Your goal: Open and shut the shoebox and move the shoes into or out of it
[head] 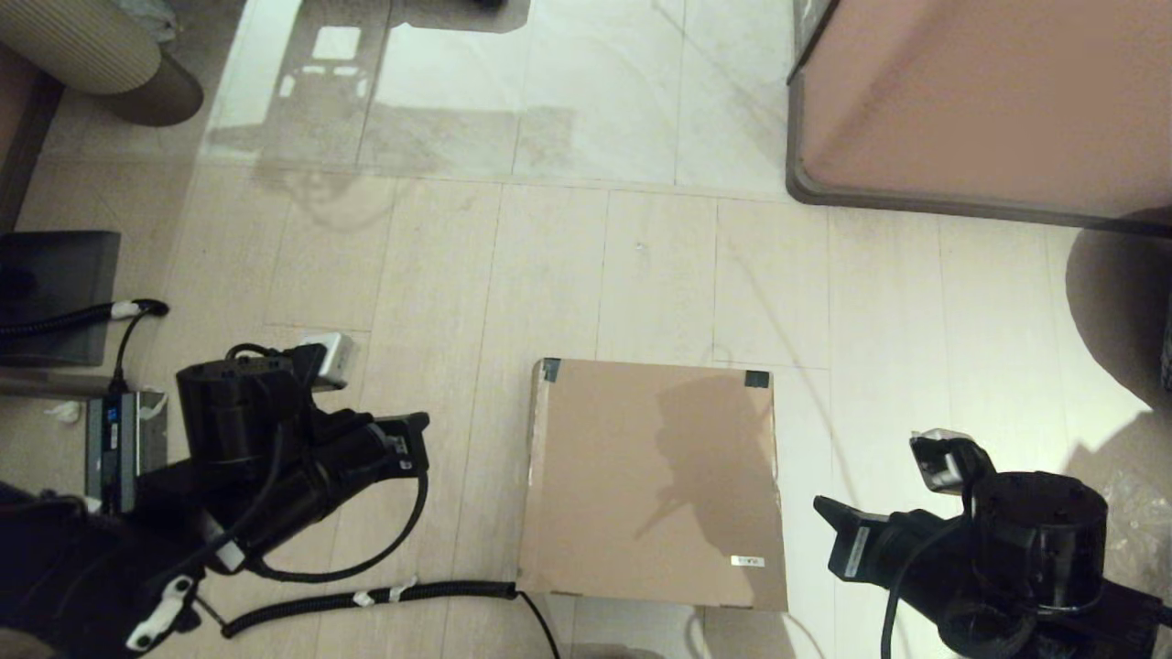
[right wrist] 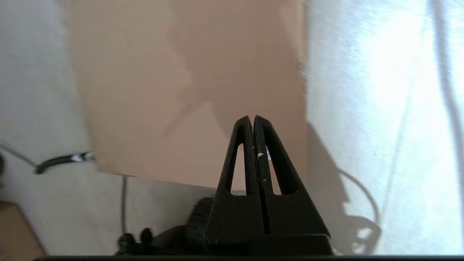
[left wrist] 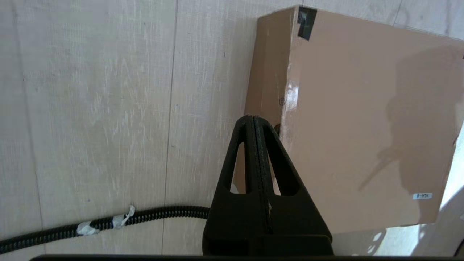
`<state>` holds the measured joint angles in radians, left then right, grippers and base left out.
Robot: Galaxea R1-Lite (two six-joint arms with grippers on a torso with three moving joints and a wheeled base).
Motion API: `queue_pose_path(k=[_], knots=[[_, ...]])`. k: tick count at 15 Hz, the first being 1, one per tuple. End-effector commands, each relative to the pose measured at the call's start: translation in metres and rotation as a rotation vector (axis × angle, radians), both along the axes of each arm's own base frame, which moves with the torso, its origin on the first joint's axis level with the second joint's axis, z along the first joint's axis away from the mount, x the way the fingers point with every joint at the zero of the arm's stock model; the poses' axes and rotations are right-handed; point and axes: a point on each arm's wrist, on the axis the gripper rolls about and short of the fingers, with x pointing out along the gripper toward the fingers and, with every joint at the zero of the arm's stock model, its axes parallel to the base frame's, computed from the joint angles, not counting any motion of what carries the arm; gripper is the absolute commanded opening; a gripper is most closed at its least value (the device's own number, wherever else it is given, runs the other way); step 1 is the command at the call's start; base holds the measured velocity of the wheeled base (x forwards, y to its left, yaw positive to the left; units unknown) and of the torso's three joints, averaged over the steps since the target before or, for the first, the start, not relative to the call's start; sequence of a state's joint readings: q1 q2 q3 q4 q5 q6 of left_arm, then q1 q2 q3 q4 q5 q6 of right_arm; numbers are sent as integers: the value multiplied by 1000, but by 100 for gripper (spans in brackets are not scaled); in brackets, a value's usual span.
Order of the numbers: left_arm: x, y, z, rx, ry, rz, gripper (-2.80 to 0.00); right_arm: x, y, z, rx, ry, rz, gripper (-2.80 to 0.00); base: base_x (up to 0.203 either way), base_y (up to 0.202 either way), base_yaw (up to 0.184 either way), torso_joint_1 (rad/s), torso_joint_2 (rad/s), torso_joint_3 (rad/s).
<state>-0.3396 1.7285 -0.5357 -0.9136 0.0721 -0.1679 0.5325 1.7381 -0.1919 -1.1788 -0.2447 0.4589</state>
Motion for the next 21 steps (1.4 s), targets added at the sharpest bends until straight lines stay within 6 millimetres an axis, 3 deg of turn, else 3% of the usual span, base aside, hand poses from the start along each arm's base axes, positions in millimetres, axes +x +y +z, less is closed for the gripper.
queue_pose_path(k=[1,7,10,14,21], knots=[[8,-4,-17,20,35,-10,-280,6,0,-6,-15,19,-19,-280,0,0,0,0,0,0],[40,-33,-48,50,67,-66,-280,55,-30,-21,-145,32,-161,-280,0,0,0,0,0,0],[57,-44,-70,65,75,-75,-280,63,-34,-38,-187,86,-172,-280,0,0,0,0,0,0],[70,-36,-86,101,69,-54,-280,79,-30,-54,-202,113,-168,-280,0,0,0,0,0,0],[114,-38,-107,111,38,-28,-280,113,-39,-67,-220,101,-209,-280,0,0,0,0,0,0]])
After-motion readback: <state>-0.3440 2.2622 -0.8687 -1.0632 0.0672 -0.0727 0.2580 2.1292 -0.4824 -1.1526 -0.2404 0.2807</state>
